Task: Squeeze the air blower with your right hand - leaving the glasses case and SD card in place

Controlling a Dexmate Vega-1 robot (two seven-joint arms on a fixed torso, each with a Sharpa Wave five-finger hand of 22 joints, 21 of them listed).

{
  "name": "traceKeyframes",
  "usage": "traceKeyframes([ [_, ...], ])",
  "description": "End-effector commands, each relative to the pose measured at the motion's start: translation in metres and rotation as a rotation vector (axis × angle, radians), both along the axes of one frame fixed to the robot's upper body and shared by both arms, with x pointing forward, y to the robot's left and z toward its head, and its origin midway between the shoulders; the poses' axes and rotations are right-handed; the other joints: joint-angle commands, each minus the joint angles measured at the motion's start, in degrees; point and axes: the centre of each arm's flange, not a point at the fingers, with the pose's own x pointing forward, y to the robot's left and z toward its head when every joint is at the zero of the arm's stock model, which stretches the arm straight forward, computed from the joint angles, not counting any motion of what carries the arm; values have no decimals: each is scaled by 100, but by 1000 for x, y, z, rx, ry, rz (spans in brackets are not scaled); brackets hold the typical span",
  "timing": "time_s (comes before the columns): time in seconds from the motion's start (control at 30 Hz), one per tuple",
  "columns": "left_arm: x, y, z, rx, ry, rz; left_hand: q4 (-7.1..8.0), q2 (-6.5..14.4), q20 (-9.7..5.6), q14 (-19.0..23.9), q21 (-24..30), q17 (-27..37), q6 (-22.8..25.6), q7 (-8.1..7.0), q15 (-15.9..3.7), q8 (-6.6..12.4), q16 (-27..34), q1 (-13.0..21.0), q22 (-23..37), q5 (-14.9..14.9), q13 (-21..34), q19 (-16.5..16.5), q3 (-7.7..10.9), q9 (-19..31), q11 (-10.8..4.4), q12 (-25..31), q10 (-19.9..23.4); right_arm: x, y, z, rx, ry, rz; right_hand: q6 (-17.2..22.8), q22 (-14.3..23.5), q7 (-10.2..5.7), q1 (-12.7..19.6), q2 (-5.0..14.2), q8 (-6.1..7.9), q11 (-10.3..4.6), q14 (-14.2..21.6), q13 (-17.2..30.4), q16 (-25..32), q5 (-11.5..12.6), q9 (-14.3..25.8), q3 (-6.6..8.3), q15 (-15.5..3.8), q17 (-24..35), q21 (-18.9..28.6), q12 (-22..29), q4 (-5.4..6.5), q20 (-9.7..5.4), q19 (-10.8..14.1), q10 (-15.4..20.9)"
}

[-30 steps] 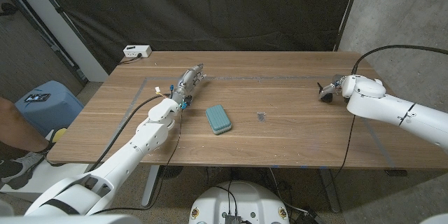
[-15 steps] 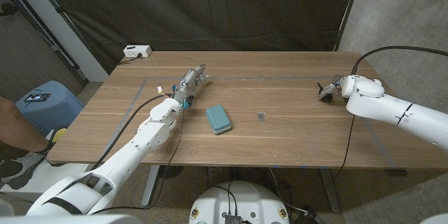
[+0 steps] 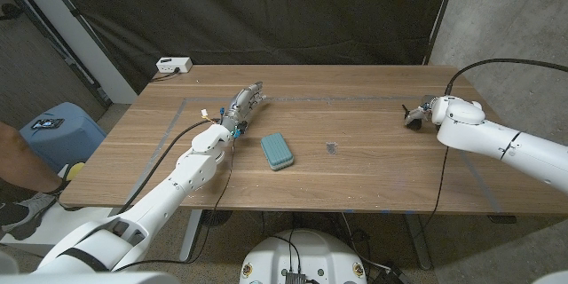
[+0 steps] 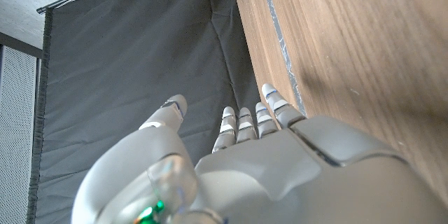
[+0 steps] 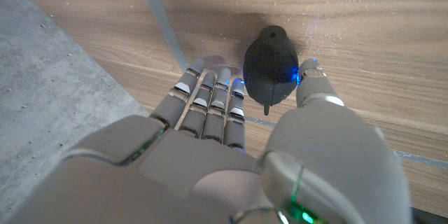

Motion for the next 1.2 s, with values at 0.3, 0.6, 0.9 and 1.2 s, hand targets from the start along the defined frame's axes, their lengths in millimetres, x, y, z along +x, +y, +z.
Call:
traceKeyframes([
  [0.3,0,-2,-2,0,7,-9,10,-13,11,34,-46,16,105,-12,26,43,55,68,31,41,31,82,1,12,5,67,102,4,4,-4,-1,-20,-11,377,14,-118,137,88,91,-76,296,119,120,22,22,-10,-152,49,24,240,-17,-42,129,347],
  [0.6,-1,-3,-4,1,8,-10,12,-12,14,44,-60,16,157,-35,23,54,54,71,31,40,32,99,0,15,6,82,154,3,6,-5,-11,-32,-13,664,15,-197,247,115,137,-147,562,196,219,14,30,-29,-301,83,11,420,-39,-85,159,594],
  [0.9,-1,-5,-5,2,10,-15,14,-9,21,65,-77,15,191,-34,19,56,56,75,32,41,33,110,1,18,-8,97,207,1,6,-7,-15,-51,-22,924,16,-263,352,133,173,-206,789,257,307,4,36,-53,-383,117,16,571,-52,-165,223,804],
  [1.2,1,-7,-2,9,6,-24,16,-10,24,69,-94,15,241,-40,23,64,52,78,33,41,35,118,1,20,-21,99,230,-1,6,-4,-18,-74,-30,1012,16,-283,420,145,175,-238,858,282,336,0,39,-60,-431,134,20,636,-63,-186,259,890],
])
